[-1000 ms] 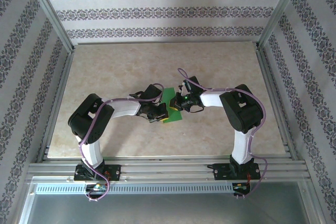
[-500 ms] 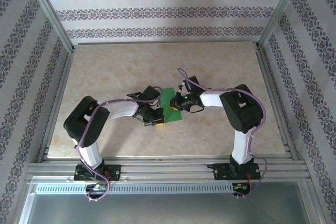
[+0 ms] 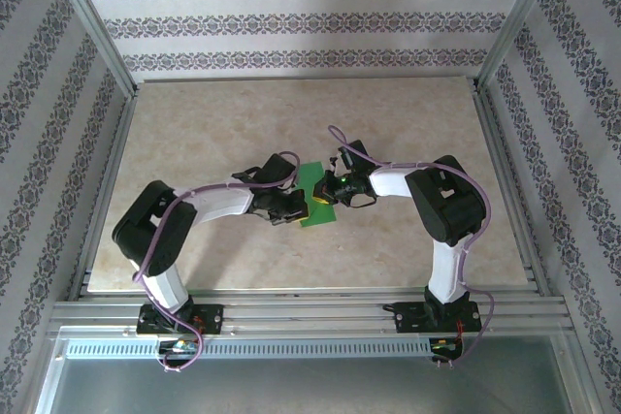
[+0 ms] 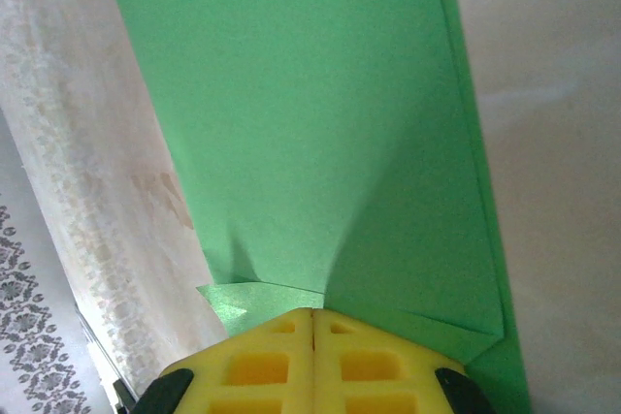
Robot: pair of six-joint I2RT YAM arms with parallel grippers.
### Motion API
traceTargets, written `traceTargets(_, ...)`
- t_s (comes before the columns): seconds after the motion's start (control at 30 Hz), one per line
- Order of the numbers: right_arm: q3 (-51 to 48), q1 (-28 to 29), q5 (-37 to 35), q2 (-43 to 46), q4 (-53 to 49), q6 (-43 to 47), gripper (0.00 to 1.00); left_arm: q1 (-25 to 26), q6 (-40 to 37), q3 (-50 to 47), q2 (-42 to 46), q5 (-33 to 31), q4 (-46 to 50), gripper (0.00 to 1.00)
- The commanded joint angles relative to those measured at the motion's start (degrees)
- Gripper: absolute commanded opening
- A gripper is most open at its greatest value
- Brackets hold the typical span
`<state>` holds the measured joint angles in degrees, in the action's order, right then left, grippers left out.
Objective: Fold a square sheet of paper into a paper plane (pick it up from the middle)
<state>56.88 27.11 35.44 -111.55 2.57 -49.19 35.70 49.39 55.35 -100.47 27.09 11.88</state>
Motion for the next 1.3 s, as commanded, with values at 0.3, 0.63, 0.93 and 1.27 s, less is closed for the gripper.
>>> traceTargets(0.3,-0.86,-0.31,-3.79,-2.39,-4.25,-0.02,0.02,0.67,-0.72,-1.95,-2.57,-4.97,2.43,0.00)
traceTargets(0.63,-1.16,1.74,-0.50,6.93,-4.45,4.17,0.02,0.68,-0.89,-2.76,-4.54,-4.40,2.80,0.00)
traceTargets(0.93,-5.20,5.34,-3.65,7.16,-4.52,0.88,0.02,0.68,-1.04,-2.80,-4.45,-4.22,2.55,0.00)
traceTargets(1.27,-2.98,6.57,-3.10,3.24,-4.06,1.28,0.02,0.68,-0.87,-2.70,-4.74,-3.93,2.44,0.00)
